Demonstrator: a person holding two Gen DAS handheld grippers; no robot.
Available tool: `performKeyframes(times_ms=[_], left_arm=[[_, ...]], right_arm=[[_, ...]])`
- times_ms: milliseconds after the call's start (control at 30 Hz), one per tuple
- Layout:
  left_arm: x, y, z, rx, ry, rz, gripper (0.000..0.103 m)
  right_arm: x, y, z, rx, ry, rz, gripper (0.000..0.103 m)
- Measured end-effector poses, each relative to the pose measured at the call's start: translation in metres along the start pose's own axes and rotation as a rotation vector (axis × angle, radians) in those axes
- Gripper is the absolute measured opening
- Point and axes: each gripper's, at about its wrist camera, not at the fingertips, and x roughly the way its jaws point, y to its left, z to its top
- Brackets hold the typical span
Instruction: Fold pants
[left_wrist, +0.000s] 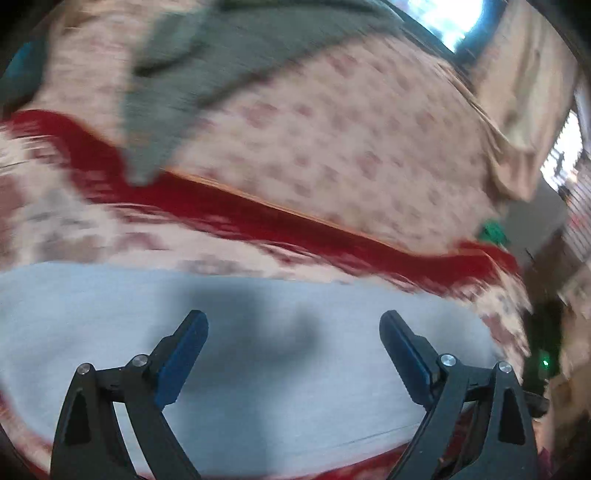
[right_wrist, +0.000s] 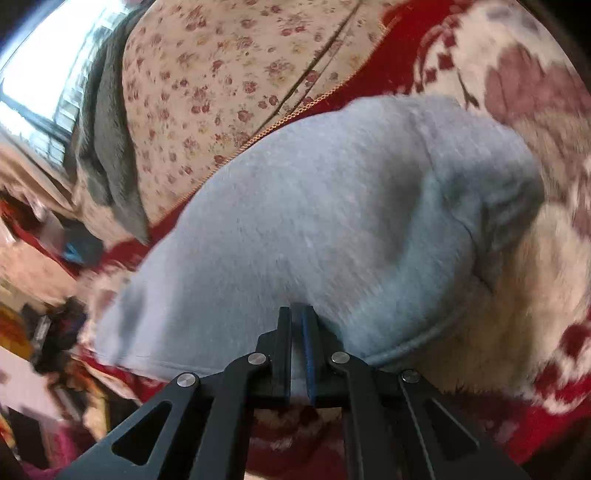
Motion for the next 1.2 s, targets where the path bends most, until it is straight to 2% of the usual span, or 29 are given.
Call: performKeyframes(times_ms=[167,300,400,533,567,600,700,767,800,867,1033,1100,1133,1200], left_arm=[[0.084,-0.064,0.024,0.113,0.114,-0.090,0.094],[0.151,-0.087,0.047,0.075,0.242,-0.190,0.094],[0.191,-0.096,0.049,0.029,0.366,-0.255,0.094],[0.233,-0.108,0.043,0.044,0.455,-0.224,0.094],[0.244,-0.109,0.039,0.037,0.497,-0.217,0.094],[0.250,-0.110,0.037,0.030,0.527,-0.221,0.094],[0.258,-0.120,0.025,0.024,0.632,-0.292,0.094],[0.254,-0.132,0.020,0.072,0.667,-0.294,0.094],[0.248,-0.138,0.017,0.091,0.685,-0.330,0.094],[0.237,-0.141,0.015,0.091,0.705,-0.384,0.094],[0.222,-0.141,0.020,0.061,0.684,-0.452,0.094],[0.223,-0.147,0.016,0.105,0.693,-0.460,0.094],[0.226,-0.153,0.010,0.158,0.723,-0.454,0.094],[0.235,-0.162,-0.002,0.228,0.760,-0.415,0.094]], right_arm=[[-0.018,0.030,0.008,-0.166,-0.054,-0.032,0.008],[-0.012,0.060,0.027,-0.262,-0.080,0.031,0.008],[0.012,0.063,0.043,-0.248,-0.057,0.075,0.008],[0.040,0.050,0.044,-0.207,0.023,0.085,0.008],[0.044,0.045,0.042,-0.198,0.043,0.089,0.008],[0.046,0.040,0.038,-0.190,0.057,0.095,0.008],[0.040,0.027,0.031,-0.162,0.055,0.148,0.008],[0.039,0.021,0.031,-0.133,0.061,0.180,0.008],[0.039,0.020,0.031,-0.124,0.062,0.188,0.008],[0.040,0.021,0.032,-0.125,0.063,0.191,0.008],[0.039,0.024,0.029,-0.149,0.061,0.179,0.008],[0.040,0.023,0.029,-0.143,0.059,0.179,0.008],[0.040,0.022,0.029,-0.135,0.059,0.182,0.008],[0.040,0.021,0.030,-0.126,0.059,0.186,0.008]])
